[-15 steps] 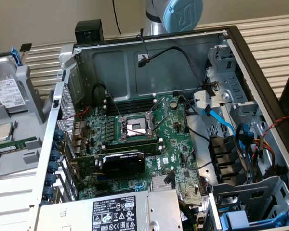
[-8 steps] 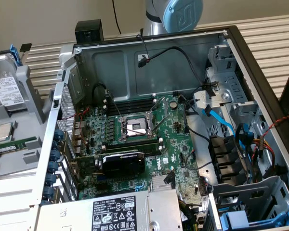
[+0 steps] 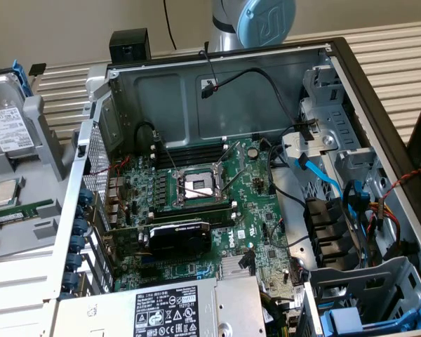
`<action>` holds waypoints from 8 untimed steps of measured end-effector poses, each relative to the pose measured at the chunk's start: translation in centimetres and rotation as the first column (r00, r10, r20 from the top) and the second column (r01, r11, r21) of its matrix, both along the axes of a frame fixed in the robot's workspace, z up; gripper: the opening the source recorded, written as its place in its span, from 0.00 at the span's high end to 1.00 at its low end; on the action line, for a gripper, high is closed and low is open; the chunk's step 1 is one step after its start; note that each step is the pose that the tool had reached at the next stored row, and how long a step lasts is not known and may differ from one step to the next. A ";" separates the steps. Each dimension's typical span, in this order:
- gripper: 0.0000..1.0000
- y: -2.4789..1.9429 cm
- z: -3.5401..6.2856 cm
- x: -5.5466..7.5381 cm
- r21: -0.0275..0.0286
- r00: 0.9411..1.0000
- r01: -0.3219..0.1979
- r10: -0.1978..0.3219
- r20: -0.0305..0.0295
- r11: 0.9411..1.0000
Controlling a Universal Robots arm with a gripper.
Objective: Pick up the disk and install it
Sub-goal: 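Pick up the disk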
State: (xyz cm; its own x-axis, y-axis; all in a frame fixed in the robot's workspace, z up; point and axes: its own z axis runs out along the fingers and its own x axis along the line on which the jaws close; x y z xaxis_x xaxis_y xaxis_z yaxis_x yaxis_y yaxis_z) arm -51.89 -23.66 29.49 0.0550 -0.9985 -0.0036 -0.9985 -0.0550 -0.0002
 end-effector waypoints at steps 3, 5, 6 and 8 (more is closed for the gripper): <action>0.63 0.00 0.43 0.0 0.000 1.000 0.000 0.000 0.000 1.000; 0.63 0.00 0.74 0.0 0.000 1.000 0.000 0.000 0.000 1.000; 0.63 0.00 0.92 0.0 0.000 1.000 0.000 0.000 0.000 1.000; 0.63 0.00 1.26 0.0 0.000 1.000 0.000 0.000 0.000 1.000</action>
State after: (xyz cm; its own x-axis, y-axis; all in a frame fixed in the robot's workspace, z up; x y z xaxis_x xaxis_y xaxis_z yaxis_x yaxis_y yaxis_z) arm -51.90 -23.66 30.75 0.0550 -0.9985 -0.0036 -0.9985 -0.0550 -0.0003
